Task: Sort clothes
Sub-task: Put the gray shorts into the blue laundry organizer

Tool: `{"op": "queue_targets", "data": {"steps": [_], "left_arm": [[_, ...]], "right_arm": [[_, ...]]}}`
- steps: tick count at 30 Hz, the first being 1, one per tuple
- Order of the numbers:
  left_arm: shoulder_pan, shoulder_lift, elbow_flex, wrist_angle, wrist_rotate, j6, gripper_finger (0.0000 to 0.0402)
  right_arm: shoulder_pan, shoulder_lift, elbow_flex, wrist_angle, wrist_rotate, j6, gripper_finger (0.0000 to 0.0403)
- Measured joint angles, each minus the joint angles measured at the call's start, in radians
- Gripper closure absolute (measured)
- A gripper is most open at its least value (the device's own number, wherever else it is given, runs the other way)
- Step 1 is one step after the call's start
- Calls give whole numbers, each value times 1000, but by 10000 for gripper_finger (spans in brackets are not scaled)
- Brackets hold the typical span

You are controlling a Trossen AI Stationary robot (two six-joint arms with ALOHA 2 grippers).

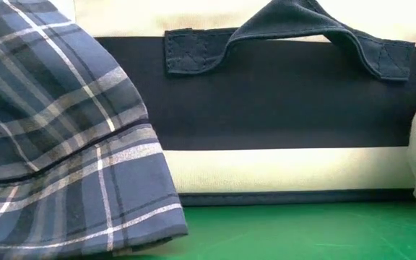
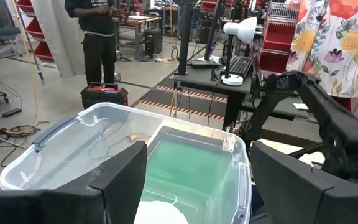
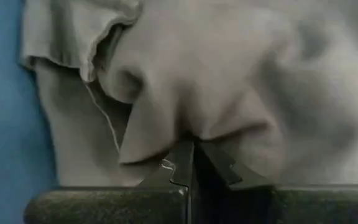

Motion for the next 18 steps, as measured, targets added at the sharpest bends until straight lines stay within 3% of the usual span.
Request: {"op": "queue_targets", "data": {"steps": [3,8,11,18], "left_arm": [[0,3,0,0,0,0,139],[0,9,0,-3,0,0,139],[0,9,0,-14,0,-2,139],[0,5,0,-68,1,-8,139]], "right_arm": [[-4,33,-63,127,-5,-13,394],[-28,89,-77,267,-140,-10,394],[-32,97,-52,223,-154,-2,394],[-32,42,20,73,-65,-9,394]]}}
